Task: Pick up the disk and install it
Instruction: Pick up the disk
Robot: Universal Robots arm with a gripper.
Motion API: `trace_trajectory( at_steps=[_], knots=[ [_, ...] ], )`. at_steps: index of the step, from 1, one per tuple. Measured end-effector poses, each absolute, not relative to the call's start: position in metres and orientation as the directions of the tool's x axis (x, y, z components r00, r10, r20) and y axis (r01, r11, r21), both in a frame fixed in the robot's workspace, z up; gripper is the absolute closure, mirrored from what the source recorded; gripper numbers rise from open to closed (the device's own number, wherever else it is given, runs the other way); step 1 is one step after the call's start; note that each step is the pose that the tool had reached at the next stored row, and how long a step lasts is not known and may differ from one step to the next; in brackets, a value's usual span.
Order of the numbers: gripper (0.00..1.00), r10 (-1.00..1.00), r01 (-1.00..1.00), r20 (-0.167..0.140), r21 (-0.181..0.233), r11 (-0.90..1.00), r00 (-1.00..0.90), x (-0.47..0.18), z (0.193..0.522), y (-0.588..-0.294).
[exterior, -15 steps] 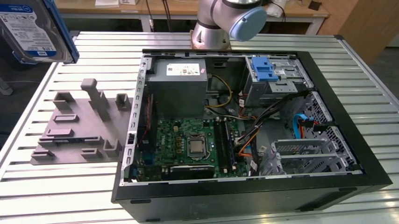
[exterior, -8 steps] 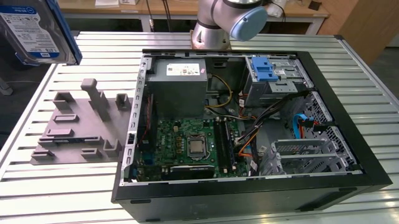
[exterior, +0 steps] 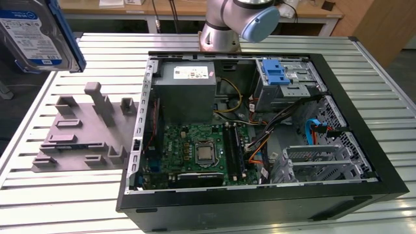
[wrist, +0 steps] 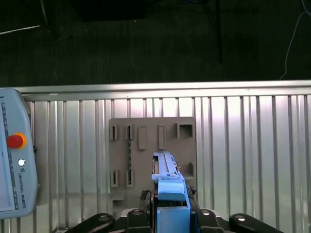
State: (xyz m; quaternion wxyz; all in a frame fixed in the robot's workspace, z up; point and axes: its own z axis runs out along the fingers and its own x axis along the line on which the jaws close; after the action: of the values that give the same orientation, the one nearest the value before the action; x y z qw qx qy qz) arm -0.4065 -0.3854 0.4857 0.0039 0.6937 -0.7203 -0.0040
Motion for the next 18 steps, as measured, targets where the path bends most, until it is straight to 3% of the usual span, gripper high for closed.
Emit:
trace_trajectory(
  at_steps=[18],
  knots=[
    [0.64, -0.999, -0.999, 0.0, 0.011, 0.038, -0.038, -0.384, 0.486, -0.404]
  ],
)
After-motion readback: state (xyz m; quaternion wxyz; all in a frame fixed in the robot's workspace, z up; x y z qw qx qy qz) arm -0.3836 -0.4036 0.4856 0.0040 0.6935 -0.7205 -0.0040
